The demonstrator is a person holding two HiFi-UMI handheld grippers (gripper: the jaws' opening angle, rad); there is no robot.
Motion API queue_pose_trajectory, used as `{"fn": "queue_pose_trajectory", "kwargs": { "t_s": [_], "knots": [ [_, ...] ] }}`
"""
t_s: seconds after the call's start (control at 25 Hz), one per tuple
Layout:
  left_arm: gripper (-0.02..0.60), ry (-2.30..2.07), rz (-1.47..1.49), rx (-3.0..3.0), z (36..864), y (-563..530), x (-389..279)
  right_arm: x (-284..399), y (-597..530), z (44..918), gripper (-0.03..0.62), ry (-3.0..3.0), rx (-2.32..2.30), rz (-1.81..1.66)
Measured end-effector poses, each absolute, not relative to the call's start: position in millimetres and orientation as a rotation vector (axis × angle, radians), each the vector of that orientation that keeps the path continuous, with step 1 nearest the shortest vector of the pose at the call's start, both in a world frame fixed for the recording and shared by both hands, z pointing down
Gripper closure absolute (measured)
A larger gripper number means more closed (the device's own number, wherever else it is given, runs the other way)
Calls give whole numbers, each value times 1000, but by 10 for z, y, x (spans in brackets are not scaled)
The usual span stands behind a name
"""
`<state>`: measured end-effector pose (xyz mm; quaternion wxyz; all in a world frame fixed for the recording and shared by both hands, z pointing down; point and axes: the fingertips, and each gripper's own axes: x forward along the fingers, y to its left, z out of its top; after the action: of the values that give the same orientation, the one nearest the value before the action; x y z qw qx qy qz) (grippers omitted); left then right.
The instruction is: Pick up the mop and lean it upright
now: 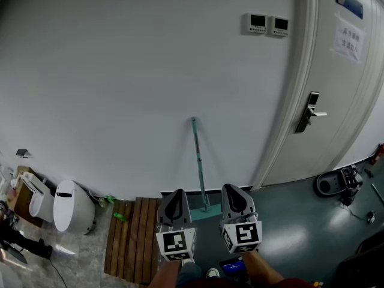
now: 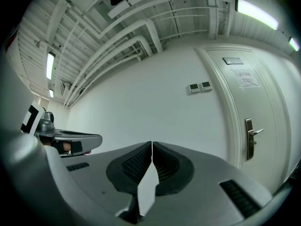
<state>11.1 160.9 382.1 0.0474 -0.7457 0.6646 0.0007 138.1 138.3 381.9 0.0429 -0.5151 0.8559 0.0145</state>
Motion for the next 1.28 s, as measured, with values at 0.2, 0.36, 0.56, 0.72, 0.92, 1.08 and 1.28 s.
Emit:
{"fn": "queue_pose_trajectory", "kwargs": {
  "t_s": [0.2,0.36,0.56,0.72,0.92,1.08,1.28],
  "knots": [
    [568,1999,17,-2297,3842,1268,60,1284,1086,3838,576,2618,-1592,71],
    [568,1973,17,-2328,3851,952,-53,1145,819,3841,576,2616,-1614,84],
    [568,1939,26,-2336,3791,545,-306,903,406,3818,576,2590,-1658,82],
    [568,1918,15,-2352,3772,202,-554,658,79,3754,576,2568,-1678,87],
    [568,1884,22,-2376,3709,-195,-813,393,-314,3708,576,2540,-1712,83],
    [568,1854,28,-2406,3719,-473,-923,254,-593,3742,576,2525,-1744,68],
    [568,1857,32,-2428,3797,-774,-1057,157,-848,3842,576,2526,-1775,49]
  ]
}}
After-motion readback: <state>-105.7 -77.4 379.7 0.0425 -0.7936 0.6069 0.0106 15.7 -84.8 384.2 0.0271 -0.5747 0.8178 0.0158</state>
